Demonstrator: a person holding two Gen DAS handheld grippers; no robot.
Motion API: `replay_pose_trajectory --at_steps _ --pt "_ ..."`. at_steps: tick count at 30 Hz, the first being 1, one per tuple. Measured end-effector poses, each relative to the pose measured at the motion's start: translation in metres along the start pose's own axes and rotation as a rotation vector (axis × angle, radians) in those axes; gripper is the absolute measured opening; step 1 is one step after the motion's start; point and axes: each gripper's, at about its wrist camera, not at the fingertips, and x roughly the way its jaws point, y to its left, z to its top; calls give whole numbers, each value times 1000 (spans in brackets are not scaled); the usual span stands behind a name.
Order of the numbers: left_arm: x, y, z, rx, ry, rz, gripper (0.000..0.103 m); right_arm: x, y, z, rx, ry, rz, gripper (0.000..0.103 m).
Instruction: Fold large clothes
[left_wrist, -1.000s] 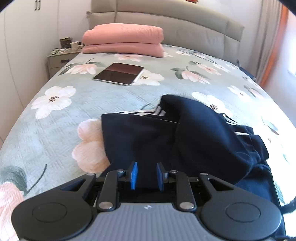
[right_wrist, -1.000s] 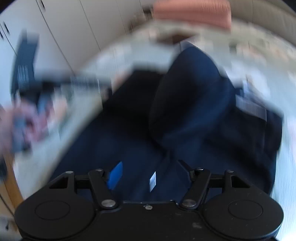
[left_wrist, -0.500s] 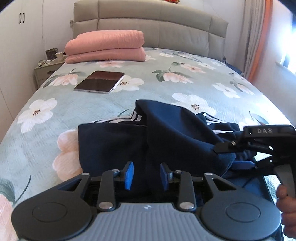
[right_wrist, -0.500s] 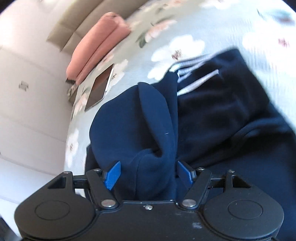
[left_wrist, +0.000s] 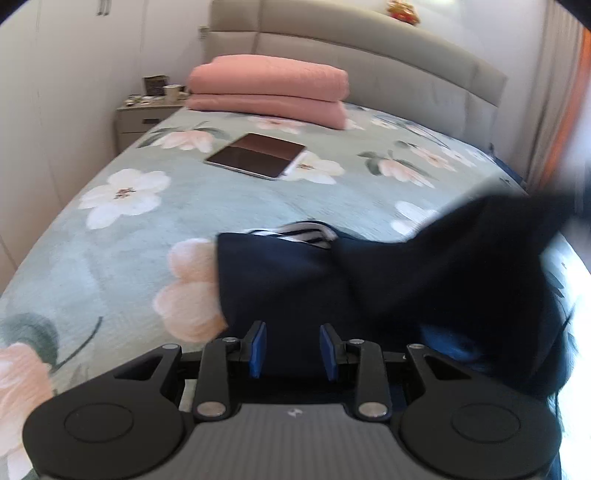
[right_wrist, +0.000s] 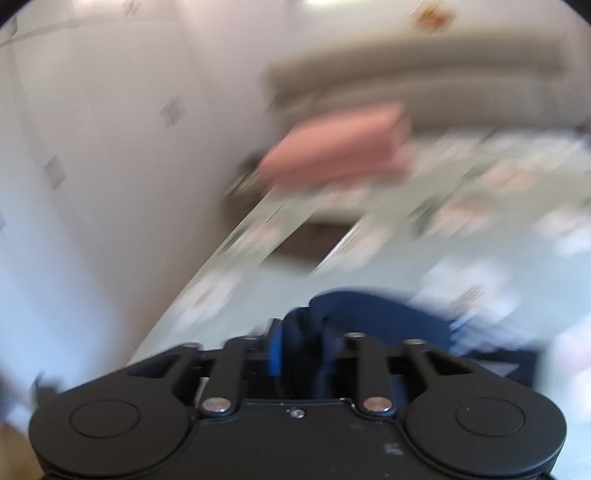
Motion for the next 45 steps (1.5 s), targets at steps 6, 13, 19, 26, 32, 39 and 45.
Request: replay_pose_trajectory --at_steps 6,13,19,26,32,39,45 --pt "-5 11 9 44 -7 -37 36 42 -1 -83 7 298 -15 57" --pt "31 -40 13 85 22 -364 33 19 -44 -76 -3 78 -291 27" --pt "113 -40 -16 80 129 -249 13 74 -71 -106 27 188 -407 15" --pt "103 34 -40 -166 196 -168 10 30 -78 -159 3 265 -410 16" --pt "61 20 -25 -148 118 -153 10 11 -97 -104 -108 16 -487 18" --pt "70 -29 -8 -60 111 -256 16 90 -113 -42 -213 -93 -451 18" --pt "91 -16 -44 -136 218 -162 7 134 -138 -50 -239 44 -492 14"
